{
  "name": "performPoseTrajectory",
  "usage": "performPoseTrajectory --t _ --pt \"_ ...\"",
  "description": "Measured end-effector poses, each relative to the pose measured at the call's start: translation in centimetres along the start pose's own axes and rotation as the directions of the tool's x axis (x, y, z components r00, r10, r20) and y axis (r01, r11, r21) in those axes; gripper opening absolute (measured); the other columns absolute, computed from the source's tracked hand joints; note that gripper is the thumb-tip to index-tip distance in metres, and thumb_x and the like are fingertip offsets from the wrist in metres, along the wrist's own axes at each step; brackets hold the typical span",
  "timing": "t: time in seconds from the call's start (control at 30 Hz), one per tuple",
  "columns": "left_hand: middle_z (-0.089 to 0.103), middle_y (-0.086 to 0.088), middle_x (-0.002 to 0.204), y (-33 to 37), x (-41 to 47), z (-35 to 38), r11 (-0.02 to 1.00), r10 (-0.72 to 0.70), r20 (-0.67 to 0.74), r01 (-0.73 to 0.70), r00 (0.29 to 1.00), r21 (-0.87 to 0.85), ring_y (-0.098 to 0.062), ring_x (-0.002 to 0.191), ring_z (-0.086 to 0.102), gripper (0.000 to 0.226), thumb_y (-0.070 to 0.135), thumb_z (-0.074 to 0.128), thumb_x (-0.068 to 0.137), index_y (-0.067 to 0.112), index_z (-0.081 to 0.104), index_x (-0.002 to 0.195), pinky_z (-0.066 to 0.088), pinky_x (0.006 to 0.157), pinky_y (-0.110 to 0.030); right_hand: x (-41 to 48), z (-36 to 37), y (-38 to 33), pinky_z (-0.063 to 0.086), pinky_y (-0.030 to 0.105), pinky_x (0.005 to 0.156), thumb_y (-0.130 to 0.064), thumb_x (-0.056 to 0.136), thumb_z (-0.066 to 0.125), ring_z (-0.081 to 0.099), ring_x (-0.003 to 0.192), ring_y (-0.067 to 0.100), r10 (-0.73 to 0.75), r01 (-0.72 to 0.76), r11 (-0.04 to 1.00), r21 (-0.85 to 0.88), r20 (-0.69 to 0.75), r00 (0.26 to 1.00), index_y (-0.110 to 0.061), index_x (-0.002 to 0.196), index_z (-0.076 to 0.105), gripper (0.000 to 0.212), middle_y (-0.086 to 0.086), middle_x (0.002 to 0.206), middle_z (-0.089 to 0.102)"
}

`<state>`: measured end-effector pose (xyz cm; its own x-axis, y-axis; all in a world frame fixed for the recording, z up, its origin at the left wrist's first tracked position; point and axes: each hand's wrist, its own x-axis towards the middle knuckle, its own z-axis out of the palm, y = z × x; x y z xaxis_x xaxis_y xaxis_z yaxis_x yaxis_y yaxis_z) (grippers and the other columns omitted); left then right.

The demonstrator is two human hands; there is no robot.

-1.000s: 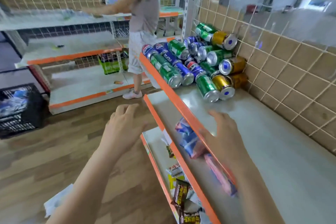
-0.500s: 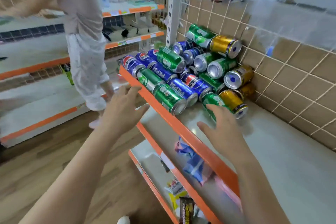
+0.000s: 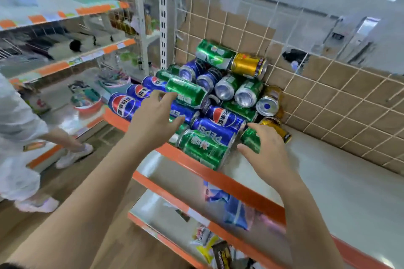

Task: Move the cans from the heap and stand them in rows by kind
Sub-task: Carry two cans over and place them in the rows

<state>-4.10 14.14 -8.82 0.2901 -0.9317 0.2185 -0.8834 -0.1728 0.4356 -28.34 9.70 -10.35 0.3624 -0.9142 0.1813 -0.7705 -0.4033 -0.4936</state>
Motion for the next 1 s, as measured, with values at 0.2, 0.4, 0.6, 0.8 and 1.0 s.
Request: performPoseTrajectory --t 0.2,0.4,0.6,0.8,1.0 --pt "0.039 -0.011 0.135 0.2 4.9 0.8 0.997 0.08 -0.027 -0.08 0.996 0.005 -0.032 0.119 0.043 0.059 0.042 0.056 0.089 0.019 0.036 0.139 0.044 0.091 -0.044 4.5 0.0 0.2 0.02 0.017 0.093 -0.032 0.088 0.061 0.034 0.128 0.017 -0.016 0.014 0.999 -0.035 -0.058 0.998 -0.019 0.138 0.041 0.055 0.002 0.135 0.043" --pt "0.04 -0.007 0.135 0.6 10.5 0.7 0.992 0.102 -0.047 -0.098 0.994 0.08 -0.03 0.119 0.044 0.054 0.044 0.054 0.089 0.021 0.04 0.136 0.041 0.086 -0.038 10.3 0.4 -0.3 0.028 0.027 0.099 -0.031 0.087 0.063 0.039 0.125 0.022 -0.044 0.045 0.999 0.003 -0.084 0.995 -0.017 0.135 0.044 0.053 0.004 0.131 0.047" --pt "0.043 -0.012 0.132 0.5 15.7 0.9 0.984 0.131 0.001 -0.13 0.991 0.124 -0.033 0.118 0.045 0.06 0.046 0.054 0.089 0.022 0.036 0.14 0.042 0.094 -0.043 14.3 0.1 -0.8 0.024 0.024 0.101 -0.034 0.089 0.059 0.034 0.13 0.019 -0.056 0.055 0.998 -0.012 -0.074 0.996 -0.02 0.137 0.041 0.054 0.002 0.136 0.043" --pt "0.041 -0.013 0.135 0.7 20.8 1.3 0.963 0.226 0.059 -0.233 0.972 0.135 -0.035 0.122 0.041 0.058 0.042 0.055 0.089 0.017 0.038 0.139 0.038 0.1 -0.044 17.1 -0.3 -1.2 0.018 0.016 0.096 -0.03 0.089 0.059 0.033 0.13 0.017 -0.03 0.022 0.998 -0.065 -0.12 0.992 -0.019 0.137 0.043 0.051 0.001 0.138 0.043" --pt "0.045 -0.016 0.132 2.7 26.0 2.2 0.894 0.393 0.086 -0.402 0.916 0.199 -0.036 0.123 0.038 0.056 0.032 0.062 0.084 0.01 0.045 0.132 0.028 0.103 -0.04 20.9 -0.6 -1.6 0.025 0.032 0.106 -0.018 0.087 0.06 0.036 0.126 0.028 -0.014 -0.035 0.974 -0.225 -0.213 0.977 -0.011 0.134 0.046 0.049 0.011 0.133 0.046"
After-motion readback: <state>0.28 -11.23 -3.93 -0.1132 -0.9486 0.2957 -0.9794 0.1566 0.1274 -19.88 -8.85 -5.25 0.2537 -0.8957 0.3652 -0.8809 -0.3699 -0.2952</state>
